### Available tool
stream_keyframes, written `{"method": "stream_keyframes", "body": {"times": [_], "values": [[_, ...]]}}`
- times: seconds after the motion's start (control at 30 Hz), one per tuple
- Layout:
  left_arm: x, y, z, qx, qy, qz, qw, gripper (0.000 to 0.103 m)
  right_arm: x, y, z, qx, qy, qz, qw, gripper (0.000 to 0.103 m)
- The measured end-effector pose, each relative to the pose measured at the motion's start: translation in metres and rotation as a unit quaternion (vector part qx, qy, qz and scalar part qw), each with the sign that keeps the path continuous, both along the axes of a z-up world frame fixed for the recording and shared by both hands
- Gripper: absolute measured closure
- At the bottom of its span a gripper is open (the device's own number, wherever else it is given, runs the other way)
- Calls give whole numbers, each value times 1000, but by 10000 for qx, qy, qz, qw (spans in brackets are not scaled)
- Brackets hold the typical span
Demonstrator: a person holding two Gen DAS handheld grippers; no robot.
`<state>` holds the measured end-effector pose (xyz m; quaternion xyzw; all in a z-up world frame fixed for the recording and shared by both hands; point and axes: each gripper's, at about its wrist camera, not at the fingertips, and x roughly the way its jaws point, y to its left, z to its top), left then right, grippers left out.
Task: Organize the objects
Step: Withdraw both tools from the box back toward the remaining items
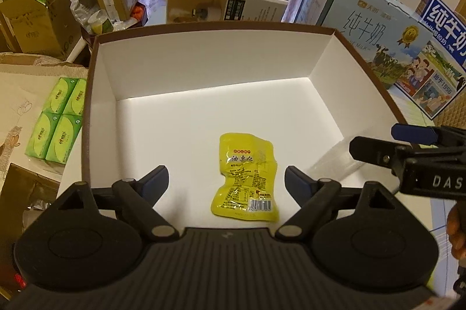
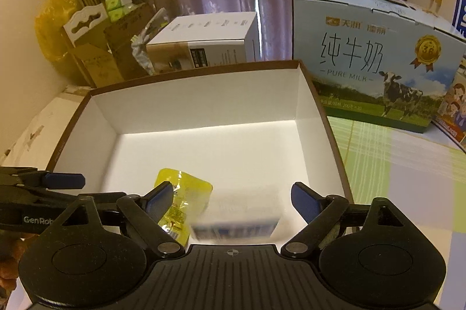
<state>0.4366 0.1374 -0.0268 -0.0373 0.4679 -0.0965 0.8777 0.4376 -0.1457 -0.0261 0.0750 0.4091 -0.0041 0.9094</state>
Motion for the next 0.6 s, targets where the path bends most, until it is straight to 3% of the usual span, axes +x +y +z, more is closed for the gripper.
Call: {"method": "stream_keyframes", "body": {"times": [0.6], "values": [[-44,6,28,-32,-266,-78,9996,19,-56,0,31,78,-298,-262,9992,15]]}}
